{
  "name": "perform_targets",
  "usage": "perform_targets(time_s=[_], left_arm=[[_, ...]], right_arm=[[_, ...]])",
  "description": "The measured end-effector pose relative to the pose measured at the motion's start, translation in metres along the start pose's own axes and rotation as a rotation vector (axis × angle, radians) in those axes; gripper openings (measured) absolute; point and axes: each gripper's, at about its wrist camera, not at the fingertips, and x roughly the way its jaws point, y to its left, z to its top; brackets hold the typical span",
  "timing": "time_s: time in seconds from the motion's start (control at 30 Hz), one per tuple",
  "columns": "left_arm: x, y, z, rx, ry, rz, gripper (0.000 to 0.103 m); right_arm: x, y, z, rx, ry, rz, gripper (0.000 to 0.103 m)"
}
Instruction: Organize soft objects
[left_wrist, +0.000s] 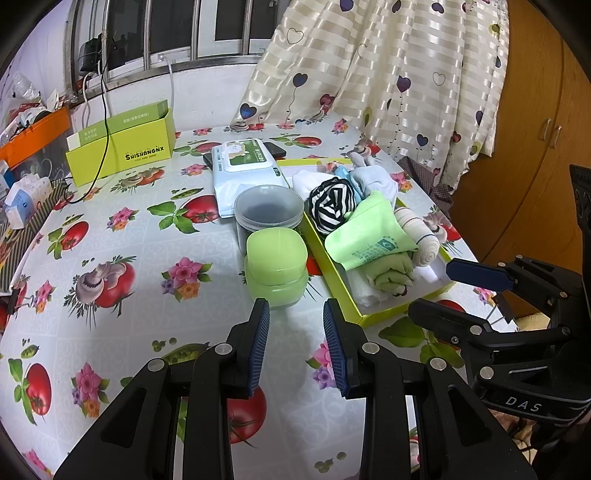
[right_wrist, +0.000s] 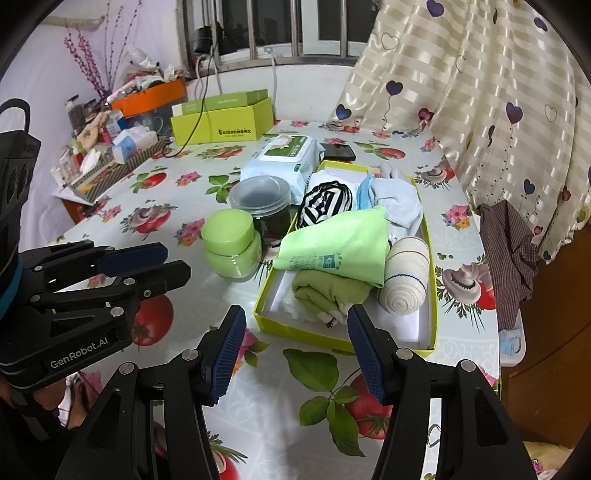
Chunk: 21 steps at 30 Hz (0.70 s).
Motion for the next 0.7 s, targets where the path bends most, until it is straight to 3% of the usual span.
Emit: perform_targets(time_s=[0.7], left_arm=[[-0.0023,-0.0007,-0.0011,-0.001,-0.01,-0.006,0.032]], right_arm=[[0.0001,0.0,-0.0004,0.0,0.001,0.001,0.058]])
